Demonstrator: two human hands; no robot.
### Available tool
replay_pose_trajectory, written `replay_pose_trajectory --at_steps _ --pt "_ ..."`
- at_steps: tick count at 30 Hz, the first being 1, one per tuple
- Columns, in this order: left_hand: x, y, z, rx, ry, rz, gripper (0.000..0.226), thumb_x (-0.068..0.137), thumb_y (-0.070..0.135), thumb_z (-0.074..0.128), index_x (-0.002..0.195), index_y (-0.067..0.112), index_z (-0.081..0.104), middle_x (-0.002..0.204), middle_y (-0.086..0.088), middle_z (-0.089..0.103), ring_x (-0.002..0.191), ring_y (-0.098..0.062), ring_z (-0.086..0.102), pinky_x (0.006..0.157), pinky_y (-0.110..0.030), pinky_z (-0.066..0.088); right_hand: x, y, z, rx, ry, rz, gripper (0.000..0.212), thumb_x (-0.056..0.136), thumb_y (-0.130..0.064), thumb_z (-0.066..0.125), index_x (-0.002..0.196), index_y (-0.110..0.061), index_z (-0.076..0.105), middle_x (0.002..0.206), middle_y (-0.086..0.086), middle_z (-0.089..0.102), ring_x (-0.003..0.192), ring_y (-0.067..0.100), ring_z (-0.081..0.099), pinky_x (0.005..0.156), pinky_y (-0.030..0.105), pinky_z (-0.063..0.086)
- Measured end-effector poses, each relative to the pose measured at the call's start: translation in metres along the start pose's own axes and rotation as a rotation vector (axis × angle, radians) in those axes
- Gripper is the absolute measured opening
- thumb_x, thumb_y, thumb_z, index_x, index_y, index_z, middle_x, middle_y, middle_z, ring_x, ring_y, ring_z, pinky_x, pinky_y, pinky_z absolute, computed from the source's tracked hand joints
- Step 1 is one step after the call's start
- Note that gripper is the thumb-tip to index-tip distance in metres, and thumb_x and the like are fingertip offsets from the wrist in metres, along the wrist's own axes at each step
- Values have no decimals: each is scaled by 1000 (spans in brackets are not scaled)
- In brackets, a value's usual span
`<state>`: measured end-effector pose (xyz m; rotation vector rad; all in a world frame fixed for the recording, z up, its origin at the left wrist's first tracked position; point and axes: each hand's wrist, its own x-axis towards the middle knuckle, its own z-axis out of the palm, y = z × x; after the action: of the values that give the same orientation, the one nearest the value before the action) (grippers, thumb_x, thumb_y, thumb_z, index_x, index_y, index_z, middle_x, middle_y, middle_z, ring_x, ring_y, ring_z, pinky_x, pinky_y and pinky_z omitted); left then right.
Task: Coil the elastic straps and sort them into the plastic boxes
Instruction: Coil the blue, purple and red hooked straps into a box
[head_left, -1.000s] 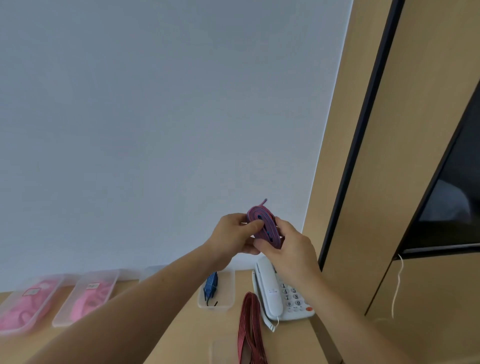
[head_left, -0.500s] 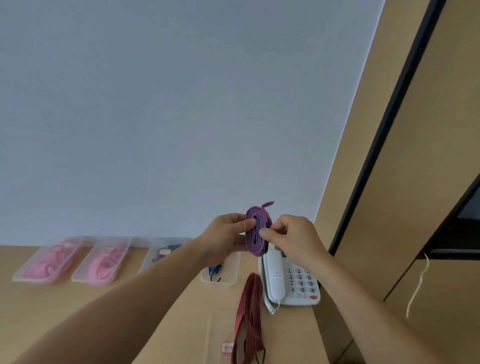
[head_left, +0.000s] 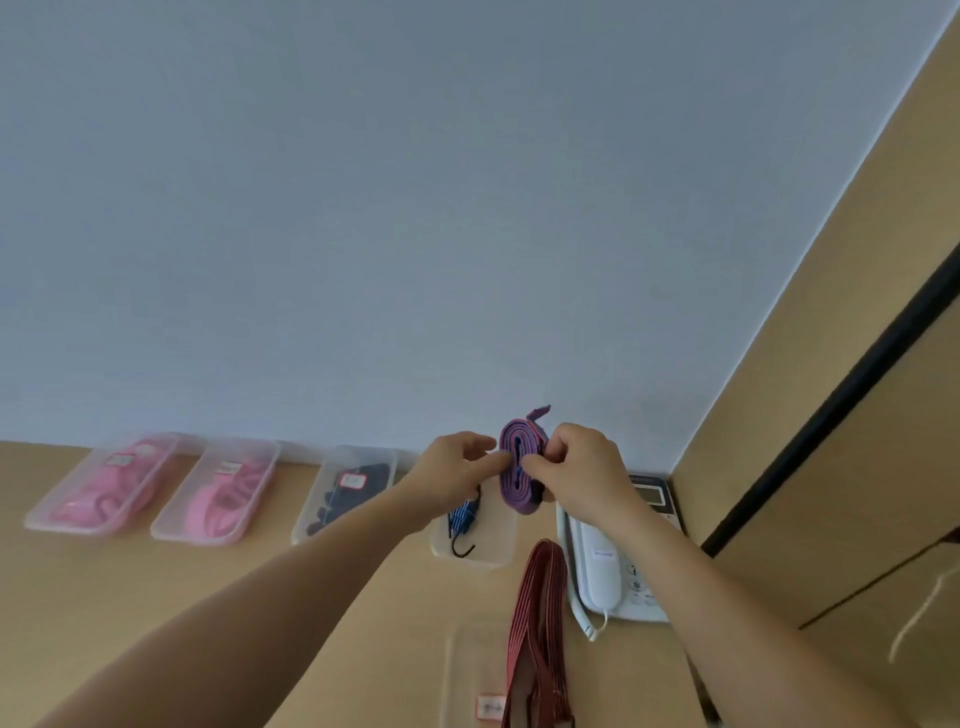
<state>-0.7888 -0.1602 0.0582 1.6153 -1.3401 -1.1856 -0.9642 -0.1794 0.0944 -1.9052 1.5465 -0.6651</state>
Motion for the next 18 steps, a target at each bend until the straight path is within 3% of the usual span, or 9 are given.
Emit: replay_pose_trajectory --at_steps 3,5,8,14,18 --pt "31 -34 -15 609 -15 148 54 93 44 59 139 17 52 138 1 53 126 -17 51 100 -29 42 24 13 31 -99 -31 86 23 82 -24 69 67 -17 52 68 -1 64 71 20 66 65 34 52" --pt "49 -55 -20 838 -134 243 54 92 39 57 141 19 49 146 -2 45 135 -19 38 108 -34 36 38 23 54 -169 -65 124 22 83 -25 67 69 -18 52 69 -4 62 70 16 62 59 29 45" --pt "74 -80 -20 1076 -233 352 57 86 38 59 138 17 49 142 -2 45 137 -21 31 107 -38 38 56 36 85 -271 -111 157 20 85 -22 64 72 -16 50 73 0 60 70 19 57 52 27 37" --pt "102 -107 -14 1231 -328 485 57 79 41 63 129 18 52 125 0 52 123 -22 39 99 -37 41 77 56 126 -435 -175 185 24 86 -12 55 68 -17 41 62 -3 46 54 13 45 42 22 23" --pt "112 -116 -11 1226 -339 504 56 78 46 62 124 16 55 125 0 53 126 -24 37 101 -36 39 84 60 143 -537 -181 148 10 89 -13 55 80 -12 58 74 3 64 57 14 48 47 24 31"
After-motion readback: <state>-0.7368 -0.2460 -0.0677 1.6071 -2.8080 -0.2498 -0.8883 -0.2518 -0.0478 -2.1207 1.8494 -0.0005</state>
